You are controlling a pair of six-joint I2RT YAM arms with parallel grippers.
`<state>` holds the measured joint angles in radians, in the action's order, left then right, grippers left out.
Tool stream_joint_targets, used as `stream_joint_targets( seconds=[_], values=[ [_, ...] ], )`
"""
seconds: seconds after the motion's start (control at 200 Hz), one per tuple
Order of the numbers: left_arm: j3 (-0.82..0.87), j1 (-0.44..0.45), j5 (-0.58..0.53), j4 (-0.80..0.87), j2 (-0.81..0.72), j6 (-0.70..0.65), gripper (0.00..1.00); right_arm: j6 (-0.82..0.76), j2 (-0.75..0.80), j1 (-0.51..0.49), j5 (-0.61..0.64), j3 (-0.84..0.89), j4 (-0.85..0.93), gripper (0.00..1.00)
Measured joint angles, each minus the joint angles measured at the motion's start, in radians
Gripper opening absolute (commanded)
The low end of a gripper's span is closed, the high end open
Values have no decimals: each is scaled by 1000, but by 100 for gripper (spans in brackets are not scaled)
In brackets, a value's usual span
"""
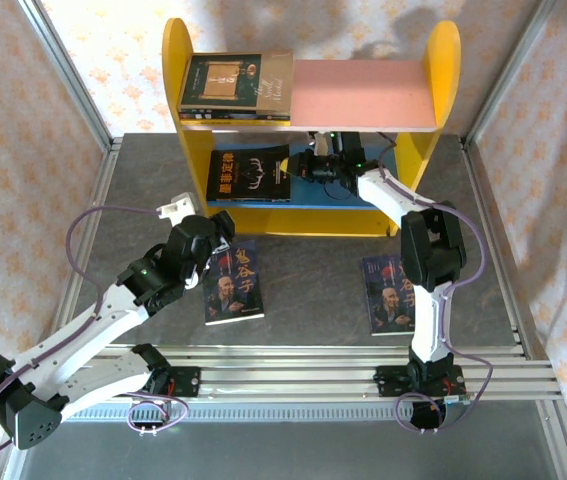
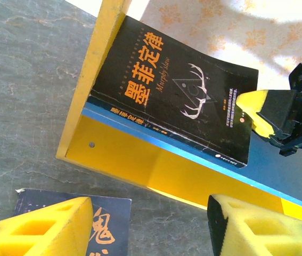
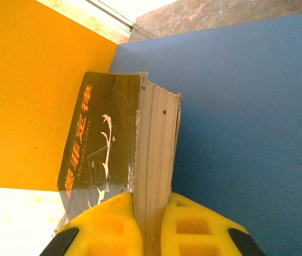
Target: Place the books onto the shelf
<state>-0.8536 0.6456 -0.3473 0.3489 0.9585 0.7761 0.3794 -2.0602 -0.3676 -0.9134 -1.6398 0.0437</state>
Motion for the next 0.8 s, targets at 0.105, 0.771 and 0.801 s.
stream_joint_targets(
  seconds=[0.105, 0.771, 0.801],
  values=[
    [0, 0, 0, 0, -7, 0, 59, -4, 0, 0, 1, 0, 1, 7],
    [2, 0, 0, 0, -33, 0, 59, 2, 1, 4, 0, 22, -25, 7],
    [3, 0, 0, 0, -35, 0, 58, 2, 2, 4, 0, 27, -30, 7]
  ],
)
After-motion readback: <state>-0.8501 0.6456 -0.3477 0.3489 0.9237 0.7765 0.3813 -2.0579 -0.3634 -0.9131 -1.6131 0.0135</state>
